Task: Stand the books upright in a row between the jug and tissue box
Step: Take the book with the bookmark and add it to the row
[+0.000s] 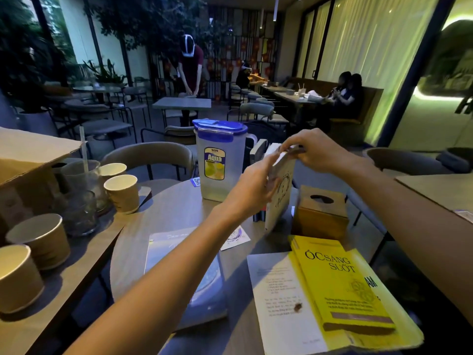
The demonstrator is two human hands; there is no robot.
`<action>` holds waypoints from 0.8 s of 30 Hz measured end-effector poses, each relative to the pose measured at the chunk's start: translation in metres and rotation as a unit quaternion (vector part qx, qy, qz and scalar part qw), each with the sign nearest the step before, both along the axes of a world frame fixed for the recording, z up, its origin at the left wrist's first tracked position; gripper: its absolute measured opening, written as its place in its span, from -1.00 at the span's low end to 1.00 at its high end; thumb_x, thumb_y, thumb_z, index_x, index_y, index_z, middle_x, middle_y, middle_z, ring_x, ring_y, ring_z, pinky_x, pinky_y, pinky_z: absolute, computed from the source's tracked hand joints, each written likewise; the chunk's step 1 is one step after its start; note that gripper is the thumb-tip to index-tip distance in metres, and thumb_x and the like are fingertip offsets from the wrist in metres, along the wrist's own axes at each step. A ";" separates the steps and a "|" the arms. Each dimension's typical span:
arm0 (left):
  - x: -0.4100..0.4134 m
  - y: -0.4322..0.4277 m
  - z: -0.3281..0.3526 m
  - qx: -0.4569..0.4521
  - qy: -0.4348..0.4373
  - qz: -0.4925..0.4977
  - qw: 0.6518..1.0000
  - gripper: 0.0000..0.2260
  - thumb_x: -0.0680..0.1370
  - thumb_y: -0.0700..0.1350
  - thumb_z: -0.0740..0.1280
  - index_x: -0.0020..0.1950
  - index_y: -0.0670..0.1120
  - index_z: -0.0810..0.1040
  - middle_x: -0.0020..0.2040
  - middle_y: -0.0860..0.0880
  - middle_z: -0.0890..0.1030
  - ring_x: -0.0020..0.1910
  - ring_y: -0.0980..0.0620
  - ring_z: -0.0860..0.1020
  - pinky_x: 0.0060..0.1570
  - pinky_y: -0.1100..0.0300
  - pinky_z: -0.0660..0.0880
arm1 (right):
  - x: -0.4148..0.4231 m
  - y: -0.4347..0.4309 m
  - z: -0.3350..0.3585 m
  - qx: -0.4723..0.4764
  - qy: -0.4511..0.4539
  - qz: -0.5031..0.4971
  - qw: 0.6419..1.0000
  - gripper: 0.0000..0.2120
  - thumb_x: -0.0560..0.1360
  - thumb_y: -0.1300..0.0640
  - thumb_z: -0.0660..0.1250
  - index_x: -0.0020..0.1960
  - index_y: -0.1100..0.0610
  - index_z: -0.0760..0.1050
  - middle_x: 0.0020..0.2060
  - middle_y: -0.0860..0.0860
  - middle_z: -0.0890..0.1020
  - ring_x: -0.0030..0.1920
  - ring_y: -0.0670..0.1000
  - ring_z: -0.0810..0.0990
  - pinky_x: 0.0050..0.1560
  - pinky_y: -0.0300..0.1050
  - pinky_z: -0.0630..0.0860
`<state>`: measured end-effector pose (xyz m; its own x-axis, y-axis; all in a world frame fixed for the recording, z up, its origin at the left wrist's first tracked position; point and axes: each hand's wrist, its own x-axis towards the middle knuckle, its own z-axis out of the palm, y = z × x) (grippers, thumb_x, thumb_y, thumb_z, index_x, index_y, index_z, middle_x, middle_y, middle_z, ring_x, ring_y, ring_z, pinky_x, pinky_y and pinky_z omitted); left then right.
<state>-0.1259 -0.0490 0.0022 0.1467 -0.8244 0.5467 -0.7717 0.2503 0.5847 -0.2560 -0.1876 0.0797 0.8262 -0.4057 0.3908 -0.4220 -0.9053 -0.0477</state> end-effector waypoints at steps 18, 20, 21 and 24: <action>0.011 -0.034 -0.003 -0.015 -0.299 0.165 0.940 -0.26 0.42 0.10 0.52 0.54 0.02 0.32 0.25 -0.11 0.47 0.23 -0.10 0.39 0.15 0.09 0.38 | 0.012 -0.036 -0.022 0.055 -0.031 -0.040 0.997 -0.79 0.54 0.34 0.39 0.12 0.13 0.65 0.08 0.09 0.59 0.09 0.09 0.58 0.11 0.08 0.60; 0.013 -0.041 -0.005 -0.033 -0.316 0.182 0.931 -0.24 0.37 0.14 0.54 0.51 0.00 0.36 0.24 -0.12 0.45 0.23 -0.13 0.37 0.18 0.04 0.36 | 0.017 -0.039 -0.023 0.055 -0.031 -0.045 0.997 -0.77 0.54 0.35 0.38 0.14 0.15 0.64 0.10 0.10 0.59 0.11 0.09 0.58 0.13 0.09 0.59; 0.014 -0.044 -0.006 -0.038 -0.321 0.185 0.928 -0.23 0.35 0.15 0.55 0.50 -0.01 0.37 0.25 -0.13 0.44 0.24 -0.14 0.36 0.19 0.02 0.36 | 0.019 -0.041 -0.024 0.056 -0.032 -0.048 0.997 -0.76 0.54 0.35 0.37 0.15 0.15 0.64 0.11 0.10 0.59 0.12 0.10 0.58 0.14 0.09 0.59; 0.017 -0.050 -0.005 -0.044 -0.338 0.191 0.921 -0.21 0.33 0.17 0.56 0.48 -0.01 0.40 0.35 -0.16 0.41 0.33 -0.19 0.32 0.25 -0.03 0.34 | 0.022 -0.046 -0.026 0.063 -0.033 -0.055 0.996 -0.76 0.55 0.35 0.36 0.17 0.14 0.62 0.12 0.11 0.58 0.12 0.11 0.58 0.13 0.09 0.60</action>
